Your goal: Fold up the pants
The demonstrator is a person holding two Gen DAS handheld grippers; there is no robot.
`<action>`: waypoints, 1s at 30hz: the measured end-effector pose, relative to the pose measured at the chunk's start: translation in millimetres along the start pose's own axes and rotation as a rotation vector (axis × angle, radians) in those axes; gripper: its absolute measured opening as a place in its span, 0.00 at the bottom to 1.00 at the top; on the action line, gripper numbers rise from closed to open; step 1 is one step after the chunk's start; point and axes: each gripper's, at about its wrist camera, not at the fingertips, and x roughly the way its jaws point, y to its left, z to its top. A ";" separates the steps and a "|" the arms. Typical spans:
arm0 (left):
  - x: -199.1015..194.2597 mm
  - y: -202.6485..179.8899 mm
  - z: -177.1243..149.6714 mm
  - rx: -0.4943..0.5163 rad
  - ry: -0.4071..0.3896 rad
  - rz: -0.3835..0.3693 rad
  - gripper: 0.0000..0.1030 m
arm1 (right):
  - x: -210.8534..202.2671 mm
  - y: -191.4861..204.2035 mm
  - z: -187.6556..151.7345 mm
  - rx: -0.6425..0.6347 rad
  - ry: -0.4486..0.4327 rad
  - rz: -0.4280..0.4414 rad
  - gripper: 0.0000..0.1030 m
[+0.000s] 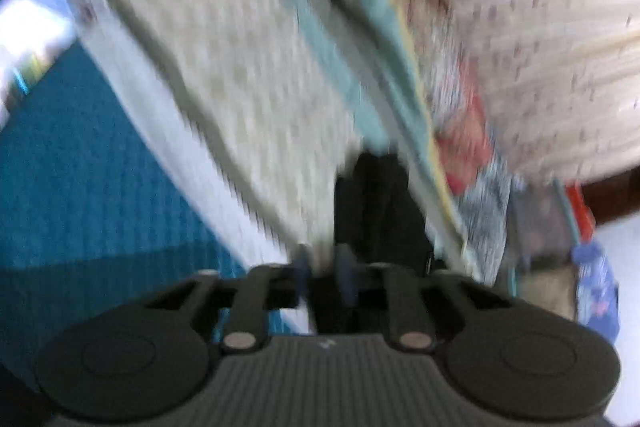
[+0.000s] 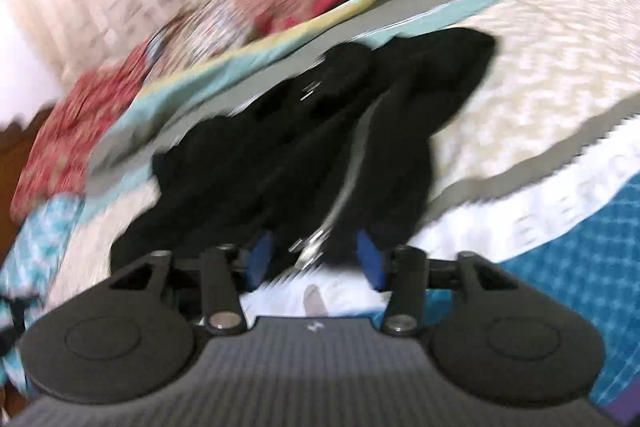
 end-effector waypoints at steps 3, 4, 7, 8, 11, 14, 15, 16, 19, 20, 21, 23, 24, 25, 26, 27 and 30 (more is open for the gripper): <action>45.3 -12.7 -21.4 0.014 0.130 0.024 0.65 | 19.5 12.2 3.4 0.037 0.000 -0.058 0.71; 60.6 -17.3 -27.7 0.027 0.173 0.015 0.73 | 23.9 12.0 1.8 0.030 0.014 -0.066 0.71; 105.6 -38.7 -38.4 0.079 0.243 0.038 0.83 | 51.1 20.3 -3.4 -0.033 0.097 -0.066 0.56; 121.2 -46.1 -41.1 0.098 0.256 0.058 0.82 | 53.1 23.6 -1.3 -0.033 0.115 -0.074 0.21; 153.7 -60.6 -47.1 0.173 0.278 0.130 0.43 | 36.6 30.9 21.7 0.023 0.082 0.016 0.13; 152.2 -58.9 -40.9 0.151 0.280 0.109 0.13 | -20.4 34.9 51.1 0.031 -0.046 0.120 0.12; 144.0 -55.3 -35.7 0.123 0.271 0.087 0.11 | -39.7 32.7 61.5 0.044 -0.090 0.147 0.12; 135.8 -52.6 -29.0 0.112 0.255 0.072 0.11 | -56.4 29.8 72.8 0.058 -0.131 0.168 0.12; 92.5 -46.7 -5.2 0.101 0.163 0.026 0.11 | -114.3 18.8 114.1 0.121 -0.281 0.232 0.12; 78.1 -42.3 4.3 0.092 0.136 0.012 0.11 | -127.7 18.0 124.6 0.139 -0.321 0.241 0.12; 62.8 -42.0 14.2 0.077 0.103 -0.001 0.11 | -139.8 11.8 135.7 0.158 -0.360 0.250 0.12; 29.1 -36.5 33.3 0.056 0.038 -0.012 0.10 | -166.1 6.0 152.8 0.204 -0.442 0.261 0.12; 13.2 -33.7 41.1 0.053 0.011 -0.001 0.10 | -175.8 1.2 158.5 0.235 -0.473 0.260 0.12; 4.8 -33.1 45.9 0.052 -0.010 0.015 0.10 | -180.0 -4.7 163.8 0.274 -0.495 0.256 0.12; -7.8 -29.6 50.8 0.052 -0.030 0.033 0.10 | -183.1 -12.4 166.0 0.312 -0.510 0.249 0.12; -18.0 -24.8 54.8 0.051 -0.045 0.056 0.10 | -185.1 -19.5 166.8 0.339 -0.520 0.233 0.12; -32.3 -2.6 62.9 0.032 -0.058 0.154 0.11 | -173.1 -40.9 160.6 0.401 -0.503 0.140 0.12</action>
